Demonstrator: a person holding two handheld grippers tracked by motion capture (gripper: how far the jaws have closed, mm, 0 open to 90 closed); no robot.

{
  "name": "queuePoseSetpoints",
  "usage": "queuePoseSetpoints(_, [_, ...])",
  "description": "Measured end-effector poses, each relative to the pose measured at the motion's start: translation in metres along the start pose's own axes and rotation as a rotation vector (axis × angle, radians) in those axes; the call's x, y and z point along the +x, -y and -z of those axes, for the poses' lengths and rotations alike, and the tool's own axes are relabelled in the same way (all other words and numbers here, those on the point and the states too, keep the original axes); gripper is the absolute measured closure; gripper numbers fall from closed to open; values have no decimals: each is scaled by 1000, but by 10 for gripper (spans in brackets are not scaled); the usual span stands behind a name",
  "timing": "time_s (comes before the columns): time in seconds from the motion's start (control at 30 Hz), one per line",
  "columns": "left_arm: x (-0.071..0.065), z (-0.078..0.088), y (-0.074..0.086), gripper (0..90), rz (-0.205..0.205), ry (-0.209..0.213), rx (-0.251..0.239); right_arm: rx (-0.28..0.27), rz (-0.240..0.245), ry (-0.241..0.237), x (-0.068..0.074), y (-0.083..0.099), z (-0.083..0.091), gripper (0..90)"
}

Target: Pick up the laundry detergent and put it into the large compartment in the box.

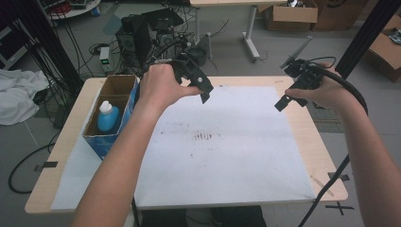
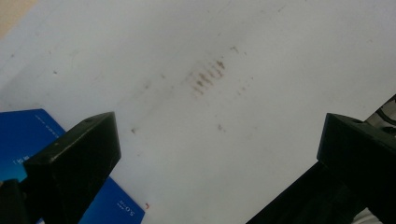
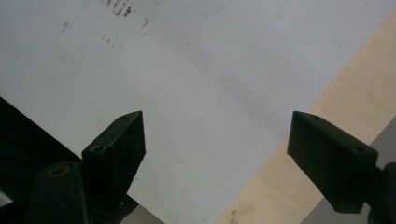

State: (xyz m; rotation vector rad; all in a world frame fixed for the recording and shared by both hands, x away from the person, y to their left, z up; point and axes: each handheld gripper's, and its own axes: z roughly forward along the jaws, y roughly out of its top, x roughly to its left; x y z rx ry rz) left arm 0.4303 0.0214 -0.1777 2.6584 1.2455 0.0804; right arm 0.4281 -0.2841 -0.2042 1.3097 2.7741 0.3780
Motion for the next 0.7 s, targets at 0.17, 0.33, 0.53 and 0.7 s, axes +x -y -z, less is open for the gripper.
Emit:
queuePoseSetpoints(0.17, [1, 0, 0, 1, 2, 5, 6, 1, -1, 1, 0, 0, 0, 193])
queuePoseSetpoints(0.33, [0, -1, 0, 1, 1, 9, 7, 1, -4, 2, 0, 1, 0, 193])
queuePoseSetpoints(0.53, [1, -2, 0, 1, -1, 10, 0, 8, -7, 1, 0, 2, -2, 193])
queuePoseSetpoints(0.7, [0, -1, 0, 1, -7, 25, -6, 5, -4, 1, 0, 2, -2, 193])
